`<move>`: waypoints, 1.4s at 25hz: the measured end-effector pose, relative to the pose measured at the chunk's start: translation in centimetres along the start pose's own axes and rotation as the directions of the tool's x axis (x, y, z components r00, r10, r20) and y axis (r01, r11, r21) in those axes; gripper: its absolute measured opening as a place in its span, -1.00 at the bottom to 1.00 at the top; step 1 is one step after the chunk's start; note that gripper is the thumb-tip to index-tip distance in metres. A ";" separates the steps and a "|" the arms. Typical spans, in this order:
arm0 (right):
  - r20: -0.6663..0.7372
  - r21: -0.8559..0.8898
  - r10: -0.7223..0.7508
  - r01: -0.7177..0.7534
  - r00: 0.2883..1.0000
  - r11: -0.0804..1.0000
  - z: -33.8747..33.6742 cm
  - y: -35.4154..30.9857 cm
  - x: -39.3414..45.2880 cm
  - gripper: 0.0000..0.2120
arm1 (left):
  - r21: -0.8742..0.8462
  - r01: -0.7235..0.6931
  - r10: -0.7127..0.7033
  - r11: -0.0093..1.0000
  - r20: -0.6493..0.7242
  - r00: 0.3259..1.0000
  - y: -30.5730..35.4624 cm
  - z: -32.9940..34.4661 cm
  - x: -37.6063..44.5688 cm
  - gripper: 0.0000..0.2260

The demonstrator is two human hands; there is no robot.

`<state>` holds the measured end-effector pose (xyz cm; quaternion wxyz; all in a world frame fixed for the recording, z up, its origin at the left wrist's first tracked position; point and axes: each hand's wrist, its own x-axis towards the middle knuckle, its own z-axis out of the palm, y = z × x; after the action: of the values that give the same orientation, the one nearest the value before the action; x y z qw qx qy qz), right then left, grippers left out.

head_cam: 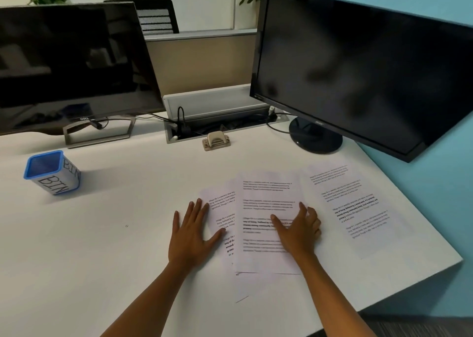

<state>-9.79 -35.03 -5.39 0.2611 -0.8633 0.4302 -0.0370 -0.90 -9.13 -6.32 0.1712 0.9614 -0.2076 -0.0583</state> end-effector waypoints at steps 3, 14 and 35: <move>0.061 0.057 -0.066 0.063 0.996 0.996 0.6 -1.5 -0.1 -0.07 | 0.009 0.002 -0.002 1.000 0.022 1.000 0.0 0.0 0.0 -0.15; -0.101 -0.071 -0.048 0.041 0.994 0.997 -4.1 3.7 6.6 -0.28 | 0.044 -0.016 0.015 0.999 0.020 1.000 0.0 0.1 0.1 -0.19; 0.124 -0.336 -0.088 0.125 0.988 0.934 -6.2 -5.3 3.4 -0.47 | 0.017 0.003 -0.003 1.000 -0.005 1.000 0.0 0.0 0.2 -0.19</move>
<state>-5.64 -37.60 1.92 0.1271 -0.9184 0.3681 0.0705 -0.74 -9.27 -6.34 0.1635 0.9632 -0.2061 -0.0546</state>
